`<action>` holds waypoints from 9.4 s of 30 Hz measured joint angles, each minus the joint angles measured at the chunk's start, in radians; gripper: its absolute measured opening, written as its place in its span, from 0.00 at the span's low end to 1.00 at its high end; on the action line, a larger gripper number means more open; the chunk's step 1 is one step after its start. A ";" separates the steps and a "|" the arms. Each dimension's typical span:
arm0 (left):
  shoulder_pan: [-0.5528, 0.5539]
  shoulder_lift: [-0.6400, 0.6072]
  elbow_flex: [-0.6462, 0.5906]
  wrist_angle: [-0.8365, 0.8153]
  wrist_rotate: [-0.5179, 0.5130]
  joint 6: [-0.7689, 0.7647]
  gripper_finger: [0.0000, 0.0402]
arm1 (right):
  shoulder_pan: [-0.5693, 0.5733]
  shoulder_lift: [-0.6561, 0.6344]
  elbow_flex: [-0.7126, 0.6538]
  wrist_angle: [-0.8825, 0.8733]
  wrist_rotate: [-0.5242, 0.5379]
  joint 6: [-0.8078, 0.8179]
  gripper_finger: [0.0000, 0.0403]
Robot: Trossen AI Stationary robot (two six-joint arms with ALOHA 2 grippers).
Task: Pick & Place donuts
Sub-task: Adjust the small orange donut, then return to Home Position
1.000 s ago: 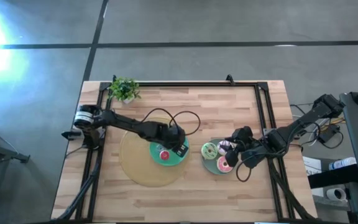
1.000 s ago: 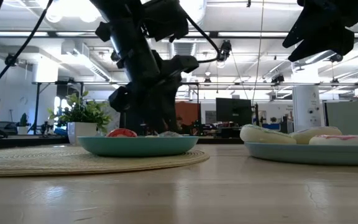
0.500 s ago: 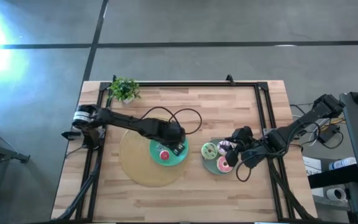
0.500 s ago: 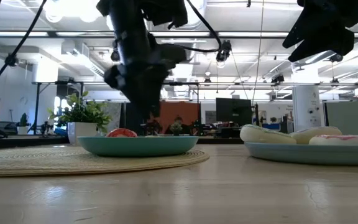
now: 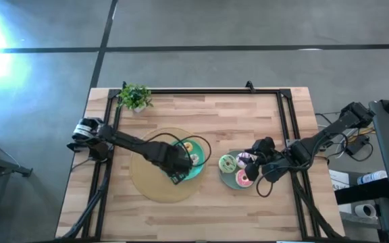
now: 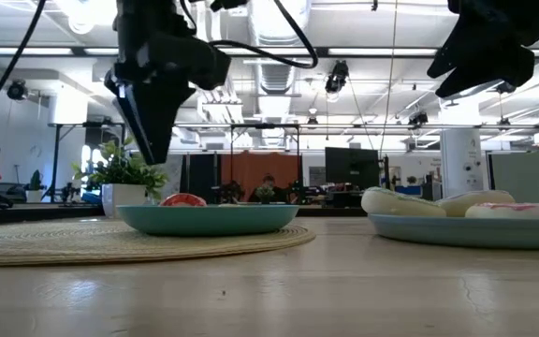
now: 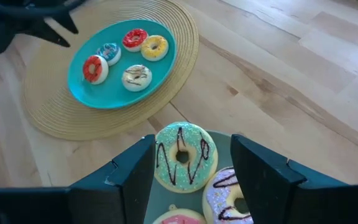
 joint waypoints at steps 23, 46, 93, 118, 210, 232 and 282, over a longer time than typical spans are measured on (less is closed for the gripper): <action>0.061 0.005 -0.143 0.251 0.075 -0.101 0.31 | 0.000 0.000 -0.009 0.000 0.006 -0.006 0.50; 0.077 0.031 -0.147 0.349 0.087 -0.038 0.12 | 0.000 0.000 -0.009 0.005 0.007 0.029 0.50; 0.060 -0.024 -0.105 0.378 0.070 0.018 0.26 | 0.000 0.000 -0.009 0.014 -0.012 0.087 0.50; 0.032 -0.268 -0.389 1.038 0.177 -0.057 0.26 | -0.019 -0.166 -0.284 0.660 -0.370 -0.099 0.50; 0.304 -1.764 -1.360 1.082 0.133 0.830 0.26 | -0.186 -0.803 -0.784 0.732 -0.394 -0.364 0.50; 0.322 -1.746 -1.357 1.101 0.136 0.735 0.26 | -0.186 -0.803 -0.784 0.732 -0.394 -0.365 0.50; 0.322 -1.735 -1.356 1.099 0.137 0.733 0.26 | -0.501 -1.111 -0.785 0.683 -0.687 -1.075 0.50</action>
